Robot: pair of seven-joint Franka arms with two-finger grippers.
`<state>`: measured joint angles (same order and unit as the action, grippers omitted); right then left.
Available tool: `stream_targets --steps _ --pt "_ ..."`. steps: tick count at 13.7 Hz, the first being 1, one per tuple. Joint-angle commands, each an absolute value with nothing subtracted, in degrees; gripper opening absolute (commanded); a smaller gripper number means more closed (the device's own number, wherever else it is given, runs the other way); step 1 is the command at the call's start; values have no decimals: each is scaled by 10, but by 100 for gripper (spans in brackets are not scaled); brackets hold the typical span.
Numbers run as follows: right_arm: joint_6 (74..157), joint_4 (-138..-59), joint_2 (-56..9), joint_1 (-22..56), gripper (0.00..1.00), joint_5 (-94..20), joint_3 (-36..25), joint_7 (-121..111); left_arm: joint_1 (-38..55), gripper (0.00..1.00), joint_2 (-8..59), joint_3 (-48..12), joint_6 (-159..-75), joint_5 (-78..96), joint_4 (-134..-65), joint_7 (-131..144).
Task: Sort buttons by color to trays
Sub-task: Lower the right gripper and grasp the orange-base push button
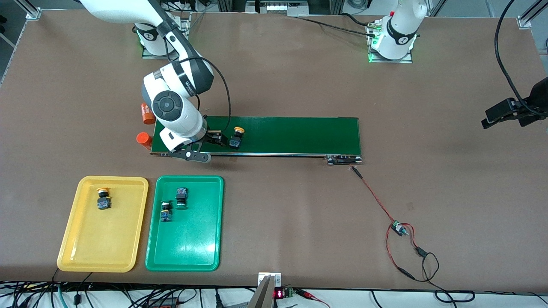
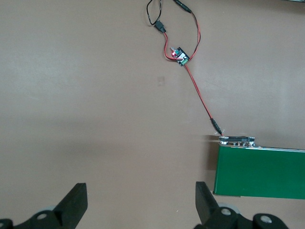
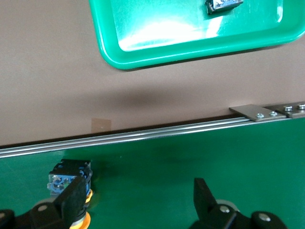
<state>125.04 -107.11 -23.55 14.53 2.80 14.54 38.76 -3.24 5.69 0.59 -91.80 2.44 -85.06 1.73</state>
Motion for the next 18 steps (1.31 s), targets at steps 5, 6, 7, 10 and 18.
stream_targets --steps 5,6,7,10,18 --pt "1258 -1080 -242 148 100 11 147 409 -35 100 54 -1 -911 25 -848 16" --pt "1258 -1080 -243 149 100 13 148 406 -35 100 54 -1 -911 25 -849 16" --pt "1259 -1079 -243 150 100 13 153 408 -35 100 54 0 -911 25 -850 16" --pt "1289 -1101 -216 152 100 18 153 403 -36 100 53 0 -909 25 -851 17" --pt "1483 -1288 -98 110 100 21 143 340 -36 100 52 -1 -906 25 -850 17"
